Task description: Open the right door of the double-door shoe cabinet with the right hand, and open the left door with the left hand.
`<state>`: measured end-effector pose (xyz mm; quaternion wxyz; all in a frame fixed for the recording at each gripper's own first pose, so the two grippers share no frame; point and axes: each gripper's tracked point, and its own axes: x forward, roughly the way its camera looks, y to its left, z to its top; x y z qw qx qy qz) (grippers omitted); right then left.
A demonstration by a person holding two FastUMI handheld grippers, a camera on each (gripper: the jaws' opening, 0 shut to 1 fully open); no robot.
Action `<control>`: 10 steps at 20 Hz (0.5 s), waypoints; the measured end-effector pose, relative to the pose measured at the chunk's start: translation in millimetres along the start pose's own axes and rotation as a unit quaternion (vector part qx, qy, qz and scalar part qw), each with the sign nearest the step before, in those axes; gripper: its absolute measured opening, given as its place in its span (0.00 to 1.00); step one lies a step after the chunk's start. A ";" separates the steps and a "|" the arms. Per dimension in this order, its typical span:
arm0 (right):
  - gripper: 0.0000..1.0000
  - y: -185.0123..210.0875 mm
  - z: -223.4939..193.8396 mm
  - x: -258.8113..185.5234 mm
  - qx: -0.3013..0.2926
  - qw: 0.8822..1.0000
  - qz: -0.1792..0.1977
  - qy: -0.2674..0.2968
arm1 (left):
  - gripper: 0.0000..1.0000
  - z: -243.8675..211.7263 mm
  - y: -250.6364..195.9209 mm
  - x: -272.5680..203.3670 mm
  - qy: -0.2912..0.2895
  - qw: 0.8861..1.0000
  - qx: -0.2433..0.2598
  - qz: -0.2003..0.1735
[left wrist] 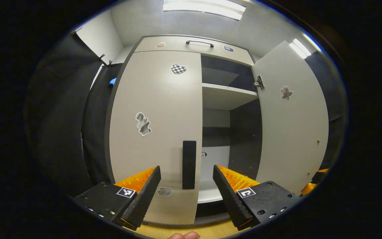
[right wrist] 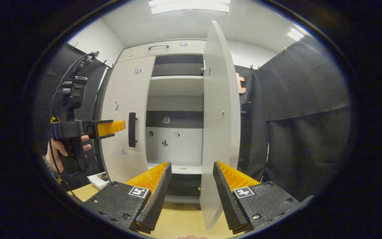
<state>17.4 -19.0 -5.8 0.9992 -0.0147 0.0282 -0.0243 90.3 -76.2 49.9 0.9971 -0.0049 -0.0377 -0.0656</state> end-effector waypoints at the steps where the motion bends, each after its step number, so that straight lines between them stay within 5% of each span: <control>1: 0.78 1.3 -0.5 -0.1 0.004 1.000 0.000 0.001 | 0.95 -0.6 -3.8 5.0 0.004 1.000 0.001 -0.004; 10: 0.78 -2.0 0.2 -1.1 0.004 1.000 -0.003 -0.001 | 0.95 -28.1 6.0 88.0 0.043 0.998 0.019 0.031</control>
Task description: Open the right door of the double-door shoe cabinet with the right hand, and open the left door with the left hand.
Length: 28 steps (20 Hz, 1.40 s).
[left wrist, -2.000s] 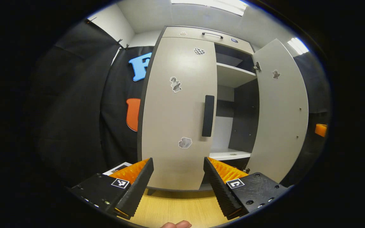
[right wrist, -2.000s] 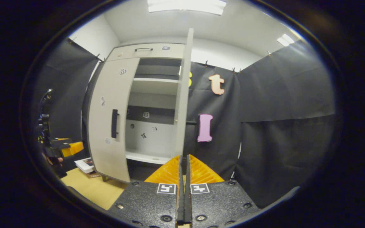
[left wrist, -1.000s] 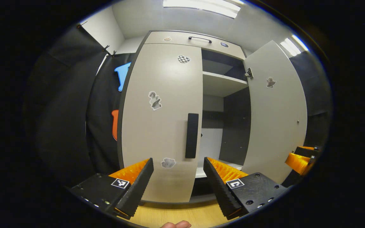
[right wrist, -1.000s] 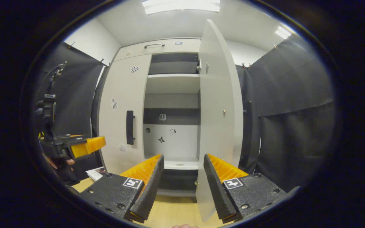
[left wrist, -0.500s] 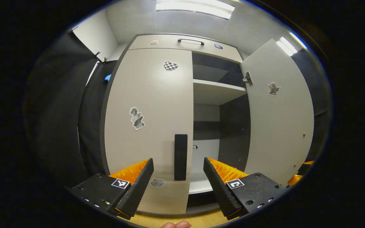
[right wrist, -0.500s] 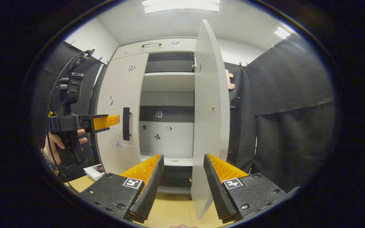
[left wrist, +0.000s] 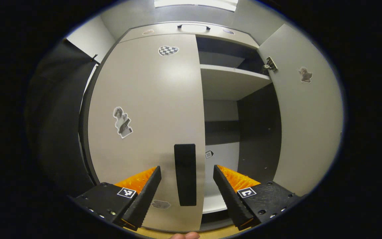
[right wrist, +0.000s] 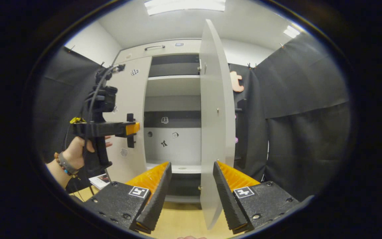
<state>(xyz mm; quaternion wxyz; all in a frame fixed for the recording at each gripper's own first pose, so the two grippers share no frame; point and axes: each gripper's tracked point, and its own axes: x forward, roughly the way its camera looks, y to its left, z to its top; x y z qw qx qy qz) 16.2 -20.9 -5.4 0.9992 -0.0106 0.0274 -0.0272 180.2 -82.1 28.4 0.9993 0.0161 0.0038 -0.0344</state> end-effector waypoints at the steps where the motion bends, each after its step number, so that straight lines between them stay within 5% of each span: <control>1: 0.78 -0.7 -0.2 -0.1 -0.001 1.000 -0.001 -0.001 | 0.95 -3.8 -0.5 5.5 0.005 1.000 -0.005 0.000; 11: 0.78 3.0 -2.7 0.5 0.006 1.000 0.004 0.004 | 0.89 -7.7 11.0 15.0 0.009 0.999 -0.019 0.027; 14: 0.79 5.7 -3.0 0.3 0.005 1.000 0.009 0.004 | 0.73 -9.7 16.6 14.4 0.013 0.999 -0.032 0.026; 15: 0.79 6.4 -3.3 0.8 0.004 1.000 0.011 0.004 | 0.75 -8.8 16.9 14.4 0.011 0.999 -0.025 0.026; 22: 0.78 6.9 -2.6 0.7 -0.002 1.000 0.014 0.003 | 0.16 -8.2 6.8 19.9 -0.007 0.999 0.001 0.043; 24: 0.79 6.3 -3.5 0.2 -0.002 1.000 0.013 0.004 | 0.09 -6.8 6.6 14.2 -0.011 0.999 0.008 0.041; 25: 0.78 6.5 -4.1 0.0 -0.001 1.000 0.014 0.005 | 0.17 -7.0 6.4 16.9 -0.009 0.999 0.013 0.039; 26: 0.78 6.7 -4.2 0.1 0.000 1.000 0.015 0.005 | 0.04 -8.6 6.8 18.7 -0.008 0.999 0.015 0.038; 28: 0.78 7.7 -4.5 0.2 0.001 1.000 0.016 0.006 | 0.04 -8.2 7.0 16.8 -0.005 0.999 0.013 0.038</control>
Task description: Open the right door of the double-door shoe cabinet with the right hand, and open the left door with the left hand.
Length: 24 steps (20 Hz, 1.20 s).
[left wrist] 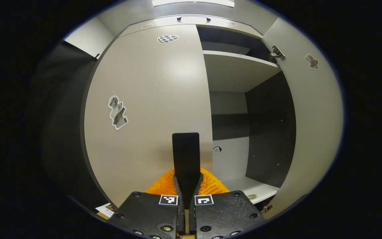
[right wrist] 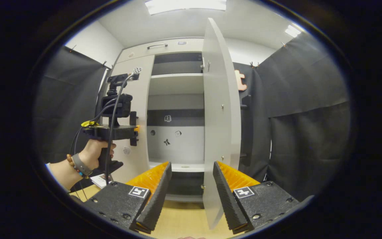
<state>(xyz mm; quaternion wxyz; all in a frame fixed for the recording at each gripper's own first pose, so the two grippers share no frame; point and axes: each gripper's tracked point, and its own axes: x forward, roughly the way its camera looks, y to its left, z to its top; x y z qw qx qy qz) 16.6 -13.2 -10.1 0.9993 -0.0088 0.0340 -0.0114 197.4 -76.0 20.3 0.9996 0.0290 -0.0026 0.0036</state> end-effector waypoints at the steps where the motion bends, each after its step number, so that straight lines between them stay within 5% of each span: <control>1: 0.78 -0.8 -0.7 -0.2 0.000 1.000 -0.001 0.000 | 0.04 0.1 0.2 0.0 0.000 1.000 0.000 0.004; 24: 0.78 4.1 -5.6 -7.0 0.026 1.000 -0.002 0.003 | 0.04 8.1 30.6 -93.6 0.001 0.999 -0.016 -0.037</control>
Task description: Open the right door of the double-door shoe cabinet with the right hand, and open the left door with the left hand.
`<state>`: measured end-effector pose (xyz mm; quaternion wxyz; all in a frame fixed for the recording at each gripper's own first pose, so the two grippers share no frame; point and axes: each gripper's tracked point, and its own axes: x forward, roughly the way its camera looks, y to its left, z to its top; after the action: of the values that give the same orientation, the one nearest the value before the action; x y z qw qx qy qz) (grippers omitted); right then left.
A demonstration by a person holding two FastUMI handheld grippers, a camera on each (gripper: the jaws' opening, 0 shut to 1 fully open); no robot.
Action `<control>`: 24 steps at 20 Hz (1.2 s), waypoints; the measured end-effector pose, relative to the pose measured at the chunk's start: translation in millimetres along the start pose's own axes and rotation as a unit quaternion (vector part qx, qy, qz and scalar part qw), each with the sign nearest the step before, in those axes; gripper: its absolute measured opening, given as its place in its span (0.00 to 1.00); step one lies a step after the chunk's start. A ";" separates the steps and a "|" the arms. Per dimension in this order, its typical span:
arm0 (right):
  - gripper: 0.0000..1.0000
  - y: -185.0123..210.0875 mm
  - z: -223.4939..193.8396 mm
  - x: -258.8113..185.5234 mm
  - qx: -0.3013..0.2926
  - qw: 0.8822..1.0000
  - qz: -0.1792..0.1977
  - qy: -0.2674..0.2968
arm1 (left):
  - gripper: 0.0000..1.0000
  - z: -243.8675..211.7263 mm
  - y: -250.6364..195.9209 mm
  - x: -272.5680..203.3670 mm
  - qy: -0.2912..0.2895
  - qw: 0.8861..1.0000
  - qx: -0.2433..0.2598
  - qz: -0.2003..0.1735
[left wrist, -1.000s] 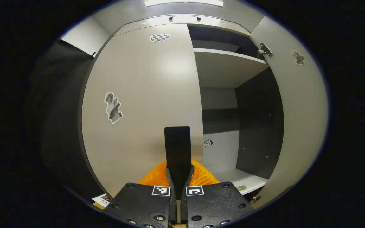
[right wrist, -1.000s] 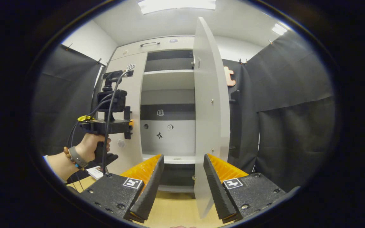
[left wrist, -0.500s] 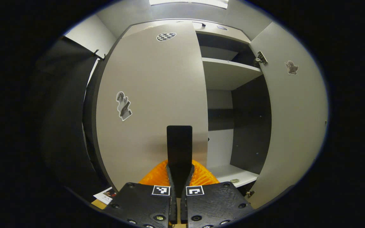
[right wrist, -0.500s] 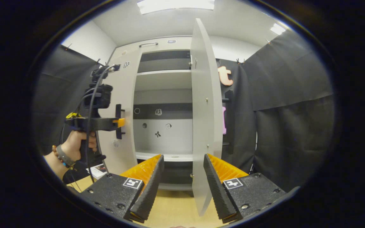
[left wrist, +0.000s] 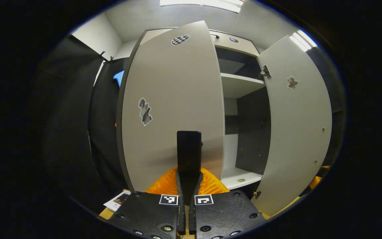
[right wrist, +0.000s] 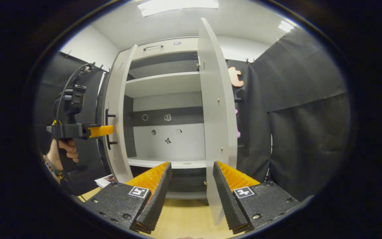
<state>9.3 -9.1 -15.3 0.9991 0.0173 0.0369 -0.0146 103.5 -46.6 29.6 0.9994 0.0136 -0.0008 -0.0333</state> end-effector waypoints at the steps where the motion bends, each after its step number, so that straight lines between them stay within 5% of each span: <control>1: 0.78 0.3 -0.6 0.1 0.000 1.000 0.001 0.000 | 0.04 1.3 4.2 -3.5 -0.004 1.000 0.004 0.003; 8: 0.78 8.9 -1.5 8.0 0.000 1.000 0.013 0.004 | 0.03 -1.4 39.1 -37.1 -0.001 1.000 -0.002 0.010; 19: 0.78 25.9 -6.3 18.3 -0.014 0.999 0.040 0.011 | 0.00 -3.1 132.6 -63.0 -0.004 0.994 0.034 0.099; 24: 0.79 23.6 -10.0 16.7 -0.021 0.999 0.032 0.023 | 0.00 -5.3 146.4 -62.6 -0.015 0.999 -0.006 0.051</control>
<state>25.9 14.4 -25.7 0.9980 -0.0020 0.0596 0.0190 50.8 103.7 28.3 0.9997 0.0069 -0.0158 0.0174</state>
